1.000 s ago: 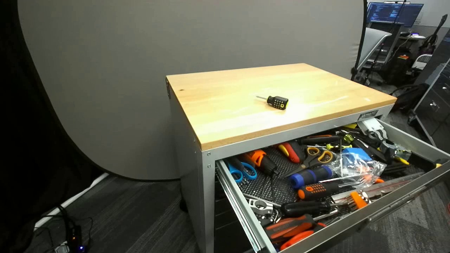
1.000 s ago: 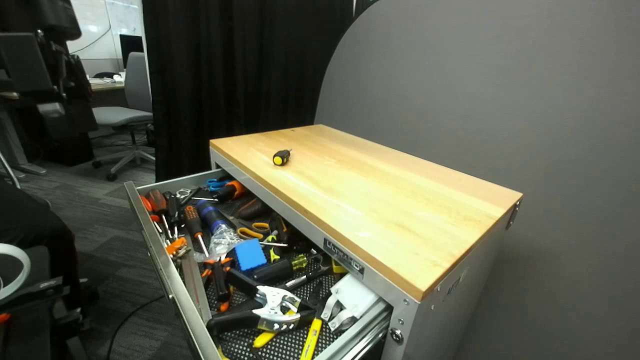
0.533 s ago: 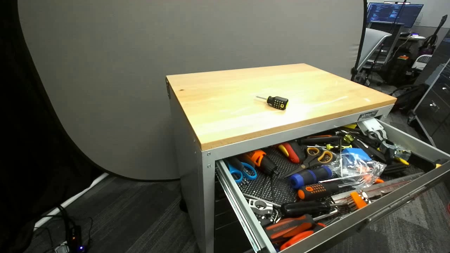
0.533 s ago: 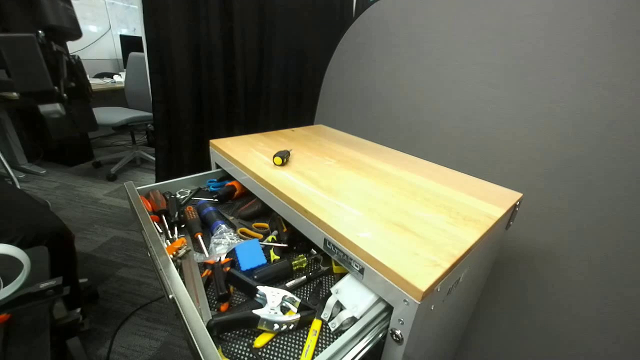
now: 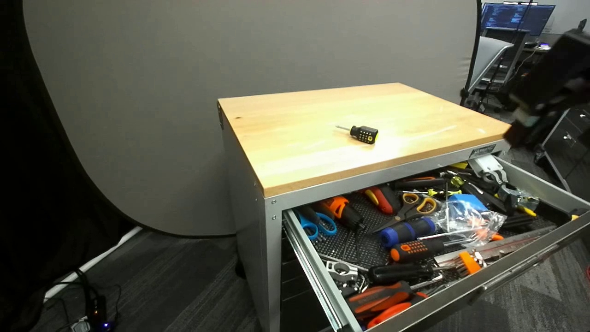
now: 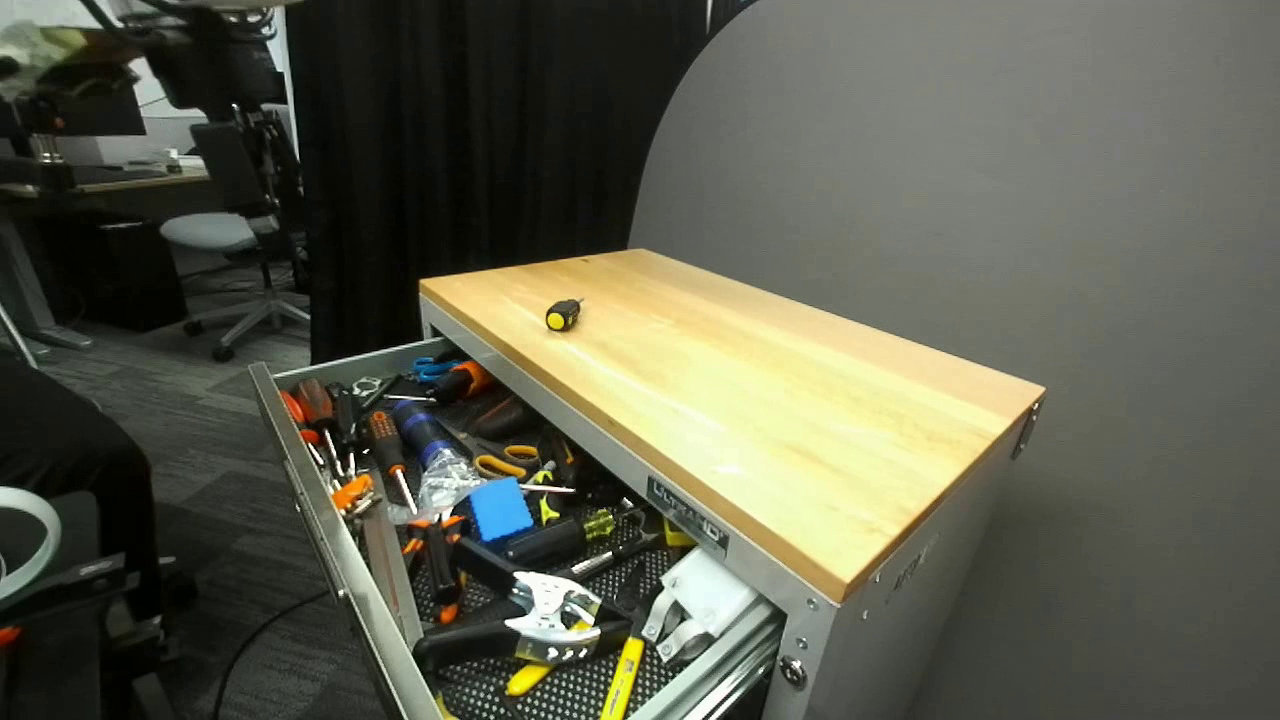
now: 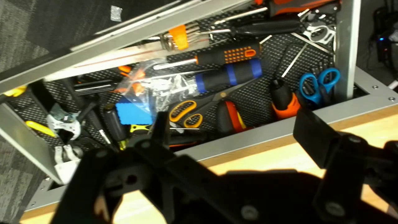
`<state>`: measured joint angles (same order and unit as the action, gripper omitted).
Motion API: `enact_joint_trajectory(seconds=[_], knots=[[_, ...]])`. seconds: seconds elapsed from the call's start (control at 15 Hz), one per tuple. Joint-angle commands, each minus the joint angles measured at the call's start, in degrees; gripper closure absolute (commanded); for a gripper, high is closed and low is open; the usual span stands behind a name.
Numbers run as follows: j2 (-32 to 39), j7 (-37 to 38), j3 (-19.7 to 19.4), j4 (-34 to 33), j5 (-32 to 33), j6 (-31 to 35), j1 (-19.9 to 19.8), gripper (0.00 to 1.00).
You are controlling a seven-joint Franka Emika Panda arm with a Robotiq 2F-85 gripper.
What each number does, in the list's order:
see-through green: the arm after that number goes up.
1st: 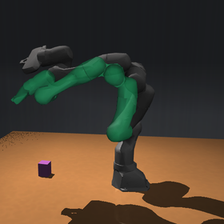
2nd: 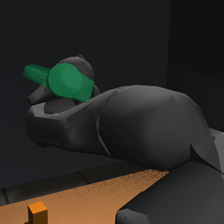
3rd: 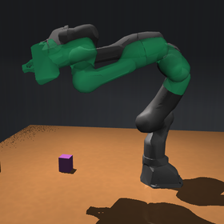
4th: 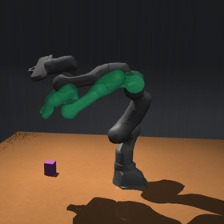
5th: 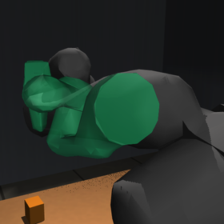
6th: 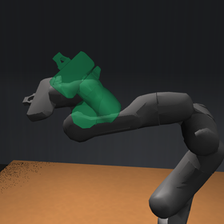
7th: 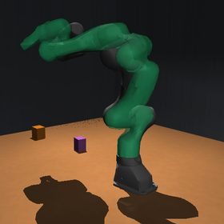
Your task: Put the screwdriver in the drawer then close it
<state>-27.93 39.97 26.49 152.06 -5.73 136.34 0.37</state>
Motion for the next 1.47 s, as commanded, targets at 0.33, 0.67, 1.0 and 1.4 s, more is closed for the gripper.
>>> enact_joint_trajectory(seconds=[0.33,0.67,1.0,1.4], knots=[[29.6,25.6,14.0,-21.4,28.6,5.8,-14.2,0.00],[45.7,35.1,-0.9,-36.5,45.2,-0.2,0.2,0.00],[59.1,35.6,-16.4,-51.8,42.9,1.3,15.1,0.00],[63.2,27.5,-21.7,-64.7,31.7,-5.6,19.6,0.00]])
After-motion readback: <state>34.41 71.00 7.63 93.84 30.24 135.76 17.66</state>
